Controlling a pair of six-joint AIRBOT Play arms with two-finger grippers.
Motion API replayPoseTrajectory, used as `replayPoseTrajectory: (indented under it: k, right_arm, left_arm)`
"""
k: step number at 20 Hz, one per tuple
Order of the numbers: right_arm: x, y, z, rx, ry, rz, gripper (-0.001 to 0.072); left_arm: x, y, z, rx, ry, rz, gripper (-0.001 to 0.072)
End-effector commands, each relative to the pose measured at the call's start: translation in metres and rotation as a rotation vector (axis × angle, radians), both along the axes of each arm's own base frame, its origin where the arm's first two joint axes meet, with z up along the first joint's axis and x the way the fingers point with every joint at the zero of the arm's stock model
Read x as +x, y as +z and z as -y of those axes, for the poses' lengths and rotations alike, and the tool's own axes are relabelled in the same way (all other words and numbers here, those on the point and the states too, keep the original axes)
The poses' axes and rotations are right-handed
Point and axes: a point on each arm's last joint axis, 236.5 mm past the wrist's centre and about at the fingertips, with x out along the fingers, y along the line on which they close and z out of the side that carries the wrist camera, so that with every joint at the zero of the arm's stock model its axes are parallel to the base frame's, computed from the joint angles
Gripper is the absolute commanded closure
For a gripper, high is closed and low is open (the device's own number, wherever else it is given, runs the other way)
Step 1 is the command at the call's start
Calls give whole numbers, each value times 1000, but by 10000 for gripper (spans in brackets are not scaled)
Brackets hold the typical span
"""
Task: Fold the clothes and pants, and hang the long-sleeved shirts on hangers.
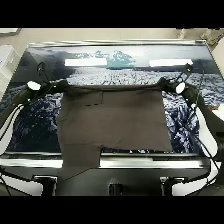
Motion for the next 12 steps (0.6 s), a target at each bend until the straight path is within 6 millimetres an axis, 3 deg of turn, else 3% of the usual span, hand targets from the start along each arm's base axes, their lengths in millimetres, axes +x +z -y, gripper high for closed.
replayPoseTrajectory:
  k: [1, 3, 4, 6, 7, 9, 12]
  right_arm:
    - [-8, 18, 26, 13, -8, -66, 678]
    - [-38, 32, 34, -29, 102, -192, 677]
    - [-65, 31, 32, -31, 162, -285, 677]
    - [-126, 13, 20, 10, 261, -530, 677]
    - [-146, 2, 14, 31, 292, -614, 677]
    - [-172, -26, 9, 59, 302, -705, 677]
    - [-196, -56, 4, 87, 303, -783, 677]
  left_arm:
    - [-7, 24, 6, -32, -74, -23, 681]
    - [-38, 46, 1, -54, -185, -110, 681]
    - [-60, 45, -3, -53, -238, -179, 681]
    - [-110, 17, -11, -52, -307, -397, 681]
    - [-133, -3, -13, -49, -322, -496, 681]
    - [-162, -34, -3, -94, -333, -604, 681]
    - [-187, -62, 3, -115, -325, -681, 681]
